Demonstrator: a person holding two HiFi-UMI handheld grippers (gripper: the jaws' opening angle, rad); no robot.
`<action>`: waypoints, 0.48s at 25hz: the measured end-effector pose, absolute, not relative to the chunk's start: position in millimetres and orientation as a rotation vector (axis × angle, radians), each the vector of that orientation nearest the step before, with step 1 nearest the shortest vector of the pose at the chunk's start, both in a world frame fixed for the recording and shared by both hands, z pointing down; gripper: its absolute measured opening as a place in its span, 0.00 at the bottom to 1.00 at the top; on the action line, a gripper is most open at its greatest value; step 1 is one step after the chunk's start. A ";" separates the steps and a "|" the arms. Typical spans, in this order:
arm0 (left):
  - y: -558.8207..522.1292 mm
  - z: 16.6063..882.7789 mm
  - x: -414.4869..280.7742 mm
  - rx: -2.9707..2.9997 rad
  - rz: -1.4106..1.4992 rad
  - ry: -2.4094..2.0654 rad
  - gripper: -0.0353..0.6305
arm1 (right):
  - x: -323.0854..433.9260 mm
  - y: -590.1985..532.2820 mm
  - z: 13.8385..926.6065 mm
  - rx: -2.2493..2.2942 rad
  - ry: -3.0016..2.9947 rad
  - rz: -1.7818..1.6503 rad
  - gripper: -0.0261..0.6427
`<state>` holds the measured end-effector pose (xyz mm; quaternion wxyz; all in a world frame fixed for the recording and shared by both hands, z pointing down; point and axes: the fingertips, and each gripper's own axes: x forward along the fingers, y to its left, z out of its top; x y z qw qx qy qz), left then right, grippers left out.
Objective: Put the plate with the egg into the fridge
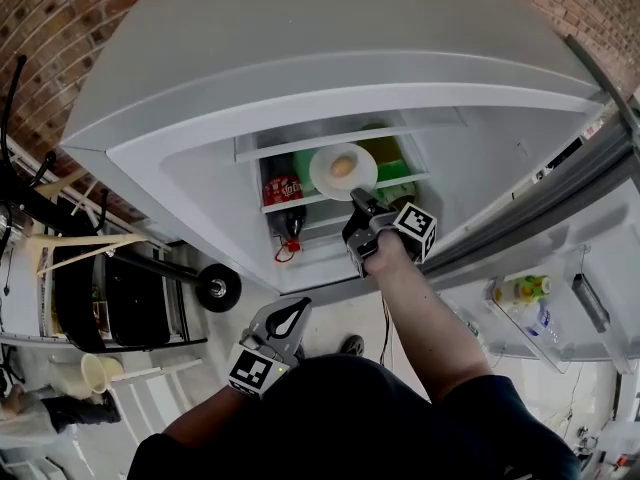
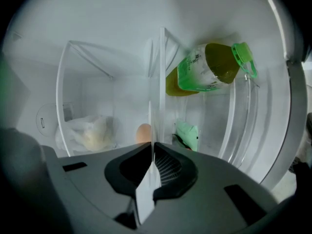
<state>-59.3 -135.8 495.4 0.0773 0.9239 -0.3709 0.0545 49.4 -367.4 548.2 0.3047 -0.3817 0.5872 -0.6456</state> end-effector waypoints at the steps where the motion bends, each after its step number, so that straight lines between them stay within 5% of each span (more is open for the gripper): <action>1: -135.5 495.2 -59.8 2.767 0.163 -1.114 0.06 | 49.0 -368.4 548.2 -1.015 1.562 -1.710 0.08; 12: -133.0 491.8 -63.6 2.747 0.143 -1.131 0.06 | 47.9 -369.8 542.6 -1.019 1.583 -1.696 0.10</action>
